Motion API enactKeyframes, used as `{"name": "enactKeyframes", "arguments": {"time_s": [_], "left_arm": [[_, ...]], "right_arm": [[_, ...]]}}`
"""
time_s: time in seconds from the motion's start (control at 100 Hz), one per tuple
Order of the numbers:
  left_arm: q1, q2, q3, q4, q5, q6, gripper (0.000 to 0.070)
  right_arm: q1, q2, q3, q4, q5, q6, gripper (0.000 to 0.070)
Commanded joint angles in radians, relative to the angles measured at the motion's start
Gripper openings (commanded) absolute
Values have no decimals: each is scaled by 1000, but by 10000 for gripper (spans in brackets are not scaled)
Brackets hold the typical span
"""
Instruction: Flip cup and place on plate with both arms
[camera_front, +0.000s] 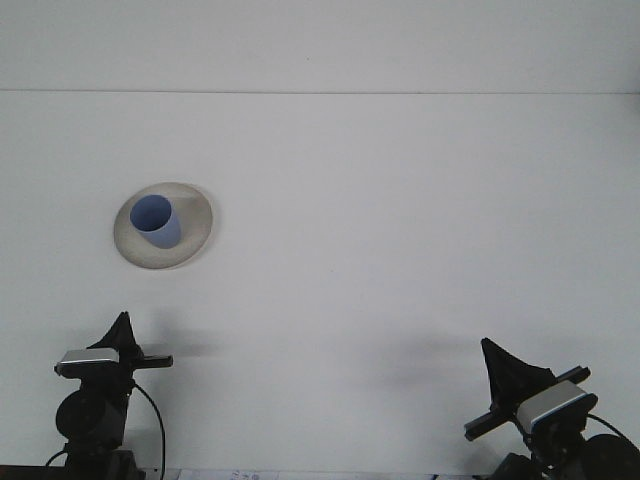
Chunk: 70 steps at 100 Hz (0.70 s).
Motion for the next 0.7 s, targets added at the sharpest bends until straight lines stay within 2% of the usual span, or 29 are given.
{"name": "enactKeyframes", "arguments": {"time_s": [0.0,0.69], "left_arm": [[1,-1,-20,11,1,-2,12],[1,-1,-19,10,1,-2,12]], "right_arm": [[8,0,3,12,0,10,4],[6,0,3,19,1,5,4]]}}
